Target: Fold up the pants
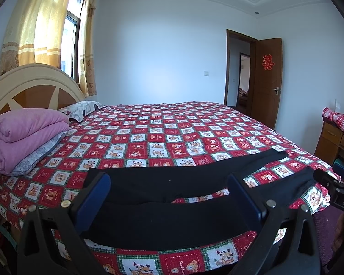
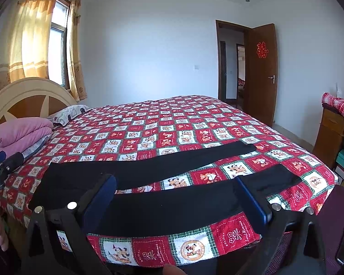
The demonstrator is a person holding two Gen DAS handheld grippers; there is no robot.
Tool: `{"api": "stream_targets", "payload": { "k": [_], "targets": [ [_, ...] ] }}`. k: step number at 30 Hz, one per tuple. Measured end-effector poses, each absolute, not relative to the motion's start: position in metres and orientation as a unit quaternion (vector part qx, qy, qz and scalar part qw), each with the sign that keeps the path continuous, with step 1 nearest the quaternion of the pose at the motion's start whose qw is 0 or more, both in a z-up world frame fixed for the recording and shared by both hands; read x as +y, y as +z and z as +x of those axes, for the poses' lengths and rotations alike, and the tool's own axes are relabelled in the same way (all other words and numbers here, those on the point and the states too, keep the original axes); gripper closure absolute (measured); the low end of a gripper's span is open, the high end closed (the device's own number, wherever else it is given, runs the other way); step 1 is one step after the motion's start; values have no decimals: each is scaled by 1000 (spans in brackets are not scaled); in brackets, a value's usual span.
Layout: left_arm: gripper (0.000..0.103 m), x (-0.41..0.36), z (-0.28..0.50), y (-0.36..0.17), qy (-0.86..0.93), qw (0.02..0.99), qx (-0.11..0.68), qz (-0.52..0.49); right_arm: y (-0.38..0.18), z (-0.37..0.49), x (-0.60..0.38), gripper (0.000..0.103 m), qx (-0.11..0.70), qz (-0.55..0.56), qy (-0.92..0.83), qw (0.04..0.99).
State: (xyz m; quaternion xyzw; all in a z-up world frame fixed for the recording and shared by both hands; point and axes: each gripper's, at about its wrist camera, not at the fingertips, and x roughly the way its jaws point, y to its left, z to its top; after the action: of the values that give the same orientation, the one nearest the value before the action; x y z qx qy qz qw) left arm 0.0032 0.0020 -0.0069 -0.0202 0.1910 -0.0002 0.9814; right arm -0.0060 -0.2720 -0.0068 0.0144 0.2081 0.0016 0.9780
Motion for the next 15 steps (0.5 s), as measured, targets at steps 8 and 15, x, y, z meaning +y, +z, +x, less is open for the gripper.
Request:
{"api": "stream_targets", "payload": {
  "k": [8,15],
  "targets": [
    [0,2,3,-8,-1,981,191,-20,-9,-6,-270,1,209,12,3,978],
    [0,2,3,-8,-1,981,191,-20,-9,-5,-270,1,211,13,4,977]
  ]
}}
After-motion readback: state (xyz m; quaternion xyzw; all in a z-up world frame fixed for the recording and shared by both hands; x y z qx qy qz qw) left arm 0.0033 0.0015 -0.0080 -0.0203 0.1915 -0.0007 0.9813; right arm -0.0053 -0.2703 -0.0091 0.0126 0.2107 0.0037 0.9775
